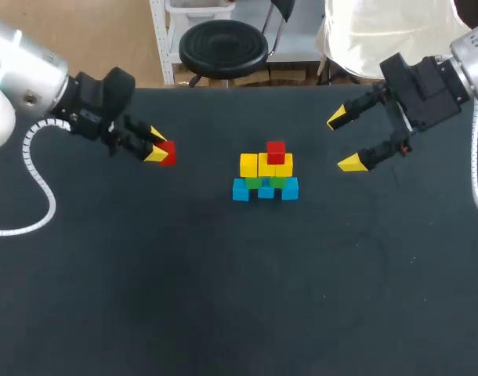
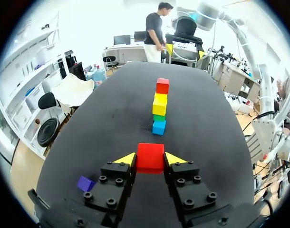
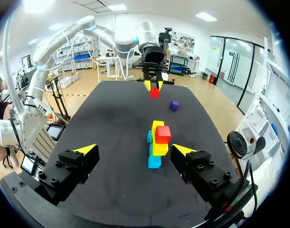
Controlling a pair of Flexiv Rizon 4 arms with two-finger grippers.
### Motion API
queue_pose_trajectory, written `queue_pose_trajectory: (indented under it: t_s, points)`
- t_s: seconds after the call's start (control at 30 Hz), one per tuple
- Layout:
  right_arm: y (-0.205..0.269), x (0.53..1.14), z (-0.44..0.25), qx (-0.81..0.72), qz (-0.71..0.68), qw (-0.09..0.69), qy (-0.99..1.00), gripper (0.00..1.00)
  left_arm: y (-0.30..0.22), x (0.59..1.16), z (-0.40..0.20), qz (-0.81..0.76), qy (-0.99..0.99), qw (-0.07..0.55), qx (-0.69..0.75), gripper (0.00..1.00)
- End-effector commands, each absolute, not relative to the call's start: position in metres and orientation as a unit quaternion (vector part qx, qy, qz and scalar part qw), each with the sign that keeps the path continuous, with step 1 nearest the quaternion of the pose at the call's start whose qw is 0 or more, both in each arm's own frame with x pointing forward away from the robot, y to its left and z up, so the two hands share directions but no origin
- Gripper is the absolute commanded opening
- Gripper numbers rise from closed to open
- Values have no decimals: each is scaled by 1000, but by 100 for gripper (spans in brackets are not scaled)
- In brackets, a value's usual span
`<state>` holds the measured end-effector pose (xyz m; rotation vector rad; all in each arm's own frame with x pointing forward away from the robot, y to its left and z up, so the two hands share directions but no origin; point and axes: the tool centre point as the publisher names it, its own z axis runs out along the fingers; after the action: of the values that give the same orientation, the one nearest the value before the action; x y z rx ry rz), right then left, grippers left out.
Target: Place the blue cubes, place green cubes on the blue cubes, place the yellow cubes on the green cubes, then place the red cubes on the yellow cubes, and place purple cube on the red cubes.
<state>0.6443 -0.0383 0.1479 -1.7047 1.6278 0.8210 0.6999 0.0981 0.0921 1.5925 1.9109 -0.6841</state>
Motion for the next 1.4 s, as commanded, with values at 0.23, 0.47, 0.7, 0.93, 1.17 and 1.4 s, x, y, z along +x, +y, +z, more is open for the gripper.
queue_pose_trajectory:
  t_s: [0.23, 0.47, 0.7, 0.93, 1.17, 1.4]
  points:
    - [-38, 644, 148, -647, 311, 318, 619, 100, 88, 698, 104, -259, 711, 285, 588, 0]
    - [-38, 644, 148, -647, 311, 318, 619, 100, 64, 695, 124, -252, 683, 298, 617, 0]
    - [-38, 644, 148, -647, 311, 318, 619, 100, 31, 678, 125, -258, 670, 283, 636, 0]
    - [-38, 644, 148, -647, 311, 318, 619, 100, -6, 668, 128, -274, 652, 273, 652, 0]
    - [-38, 644, 148, -647, 311, 318, 619, 100, -32, 660, 134, -260, 638, 268, 674, 0]
    - [-38, 644, 148, -647, 311, 318, 619, 100, -32, 660, 134, -260, 638, 268, 674, 0]
